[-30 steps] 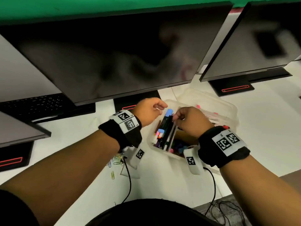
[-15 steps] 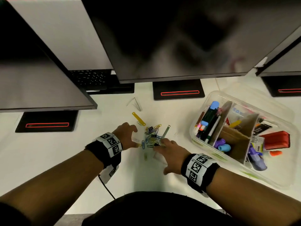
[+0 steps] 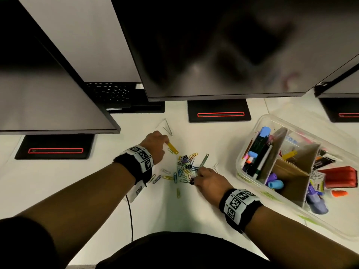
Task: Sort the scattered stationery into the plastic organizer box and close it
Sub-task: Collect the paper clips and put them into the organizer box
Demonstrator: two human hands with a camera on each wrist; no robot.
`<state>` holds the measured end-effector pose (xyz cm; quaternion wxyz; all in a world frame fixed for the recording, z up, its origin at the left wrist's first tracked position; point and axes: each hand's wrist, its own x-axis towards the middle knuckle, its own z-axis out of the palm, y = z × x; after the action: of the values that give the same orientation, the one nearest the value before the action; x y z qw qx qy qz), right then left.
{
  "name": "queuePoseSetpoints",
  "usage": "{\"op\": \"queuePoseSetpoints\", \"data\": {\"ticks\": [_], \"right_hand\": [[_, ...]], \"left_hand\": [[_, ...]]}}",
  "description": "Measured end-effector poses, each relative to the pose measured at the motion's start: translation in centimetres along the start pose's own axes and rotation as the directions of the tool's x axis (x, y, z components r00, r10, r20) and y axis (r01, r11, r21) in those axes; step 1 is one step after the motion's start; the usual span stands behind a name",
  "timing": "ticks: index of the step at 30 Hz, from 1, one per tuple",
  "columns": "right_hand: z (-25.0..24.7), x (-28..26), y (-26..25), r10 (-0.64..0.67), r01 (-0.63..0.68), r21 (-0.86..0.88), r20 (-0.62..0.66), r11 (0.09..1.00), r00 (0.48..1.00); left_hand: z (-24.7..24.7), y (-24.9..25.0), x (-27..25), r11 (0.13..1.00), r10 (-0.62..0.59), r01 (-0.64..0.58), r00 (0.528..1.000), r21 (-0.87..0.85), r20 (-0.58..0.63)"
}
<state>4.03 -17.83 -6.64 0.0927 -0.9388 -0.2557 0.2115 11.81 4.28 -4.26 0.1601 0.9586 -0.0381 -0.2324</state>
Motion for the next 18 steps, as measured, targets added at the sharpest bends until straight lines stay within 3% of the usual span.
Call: {"op": "queuePoseSetpoints", "data": {"ticks": [1,3,6,8,10,18], "right_hand": [[-0.3,0.0,-0.1,0.006,-0.003,0.068,-0.047,0.998,0.999],[-1.2,0.0,0.2,0.135,-0.108,0.210,-0.119,0.972,0.984],[-2.2,-0.4,0.6,0.257,-0.254,0.187,0.005,0.949,0.966],[-2.2,-0.6,0.7,0.232,-0.250,0.130,0.140,0.960,0.963],[-1.8,-0.6,1.1,0.195,-0.215,0.099,0.181,0.972,0.964],[-2.1,1.0,1.6,0.144,-0.157,0.145,0.097,0.977,0.985]], "left_hand": [[0.0,0.3,0.4,0.999,0.051,-0.051,0.999,0.014,0.010],[0.5,0.8,1.1,0.981,0.156,-0.161,0.986,0.106,0.057],[1.2,1.3,1.8,0.934,0.209,-0.224,0.974,0.278,0.083],[1.3,1.6,2.5,0.921,0.198,-0.211,0.977,0.328,0.073],[1.1,1.8,3.0,0.918,0.180,-0.200,0.979,0.341,0.090],[1.4,0.5,3.4,0.924,0.198,-0.222,0.974,0.311,0.106]]}}
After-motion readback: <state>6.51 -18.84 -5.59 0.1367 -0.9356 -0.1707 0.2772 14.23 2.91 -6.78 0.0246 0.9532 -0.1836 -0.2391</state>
